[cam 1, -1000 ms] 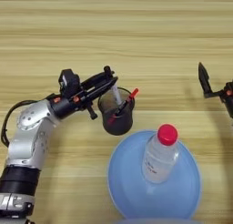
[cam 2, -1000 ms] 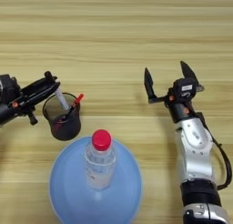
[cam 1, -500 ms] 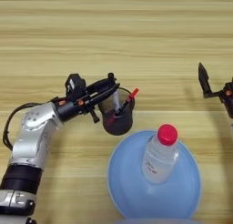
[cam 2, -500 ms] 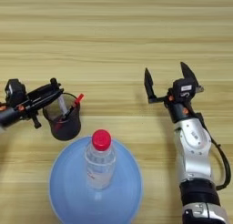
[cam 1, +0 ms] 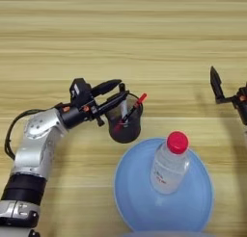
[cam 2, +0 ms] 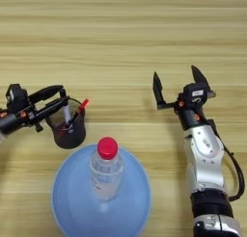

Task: Move the objects on the table

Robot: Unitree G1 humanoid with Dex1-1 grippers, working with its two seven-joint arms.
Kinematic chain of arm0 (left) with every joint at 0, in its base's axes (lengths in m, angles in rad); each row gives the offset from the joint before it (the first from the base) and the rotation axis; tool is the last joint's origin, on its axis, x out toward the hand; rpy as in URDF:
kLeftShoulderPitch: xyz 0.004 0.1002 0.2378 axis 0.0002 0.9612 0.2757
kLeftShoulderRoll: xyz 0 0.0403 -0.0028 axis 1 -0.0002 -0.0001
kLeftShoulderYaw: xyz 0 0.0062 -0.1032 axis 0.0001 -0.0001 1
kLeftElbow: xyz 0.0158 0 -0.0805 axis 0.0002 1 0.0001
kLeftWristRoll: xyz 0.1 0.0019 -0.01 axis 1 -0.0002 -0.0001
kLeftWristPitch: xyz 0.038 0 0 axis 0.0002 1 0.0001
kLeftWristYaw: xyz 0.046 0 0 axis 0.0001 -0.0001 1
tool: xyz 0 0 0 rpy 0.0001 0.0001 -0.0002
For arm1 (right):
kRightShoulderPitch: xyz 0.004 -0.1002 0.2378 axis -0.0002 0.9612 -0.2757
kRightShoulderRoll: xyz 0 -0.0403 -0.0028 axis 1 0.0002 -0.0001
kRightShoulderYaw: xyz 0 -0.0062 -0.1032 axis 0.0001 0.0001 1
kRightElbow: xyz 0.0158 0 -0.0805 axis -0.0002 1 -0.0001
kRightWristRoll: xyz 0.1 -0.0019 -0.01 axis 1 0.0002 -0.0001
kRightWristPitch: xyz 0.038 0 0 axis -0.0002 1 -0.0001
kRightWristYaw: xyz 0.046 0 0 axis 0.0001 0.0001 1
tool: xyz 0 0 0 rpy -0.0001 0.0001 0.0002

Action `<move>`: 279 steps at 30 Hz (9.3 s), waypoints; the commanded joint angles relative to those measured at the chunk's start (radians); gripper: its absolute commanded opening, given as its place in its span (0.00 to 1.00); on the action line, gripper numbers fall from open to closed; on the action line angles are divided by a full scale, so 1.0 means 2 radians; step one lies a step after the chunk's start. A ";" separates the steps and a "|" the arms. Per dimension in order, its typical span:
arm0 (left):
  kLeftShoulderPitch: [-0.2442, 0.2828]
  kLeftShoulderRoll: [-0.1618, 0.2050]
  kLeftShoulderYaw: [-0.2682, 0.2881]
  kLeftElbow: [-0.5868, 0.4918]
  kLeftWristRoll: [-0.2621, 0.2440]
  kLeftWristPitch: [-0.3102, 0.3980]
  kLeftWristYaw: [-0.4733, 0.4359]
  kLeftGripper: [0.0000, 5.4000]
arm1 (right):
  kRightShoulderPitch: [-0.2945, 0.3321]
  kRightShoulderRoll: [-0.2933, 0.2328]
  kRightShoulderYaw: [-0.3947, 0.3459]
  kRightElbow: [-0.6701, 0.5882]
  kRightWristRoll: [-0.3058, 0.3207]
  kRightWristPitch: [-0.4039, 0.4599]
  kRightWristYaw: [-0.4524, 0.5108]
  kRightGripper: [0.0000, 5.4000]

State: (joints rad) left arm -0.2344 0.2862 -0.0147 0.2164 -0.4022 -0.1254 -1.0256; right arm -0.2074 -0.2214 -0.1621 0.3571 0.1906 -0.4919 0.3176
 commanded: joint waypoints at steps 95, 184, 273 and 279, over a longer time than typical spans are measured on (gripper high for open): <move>-0.079 -0.044 0.100 0.236 0.134 -0.174 0.393 1.00 | 0.064 -0.259 0.067 -0.455 0.297 0.390 0.364 1.00; -0.071 0.001 0.085 -0.012 -0.042 -0.123 0.179 1.00 | -0.157 -0.250 0.049 -0.381 0.283 0.563 0.279 0.35; -0.152 -0.044 -0.104 -0.034 0.017 0.079 -0.026 0.58 | -0.188 -0.250 0.075 -0.424 0.262 0.572 0.311 0.35; -0.157 -0.050 -0.096 -0.031 0.015 0.078 -0.016 0.58 | -0.186 -0.248 0.077 -0.423 0.261 0.571 0.308 0.41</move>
State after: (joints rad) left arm -0.5112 0.1956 -0.2315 0.1499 -0.3738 0.0396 -1.0825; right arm -0.5721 -0.7223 -0.0040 -0.4733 0.7088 0.6654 0.9290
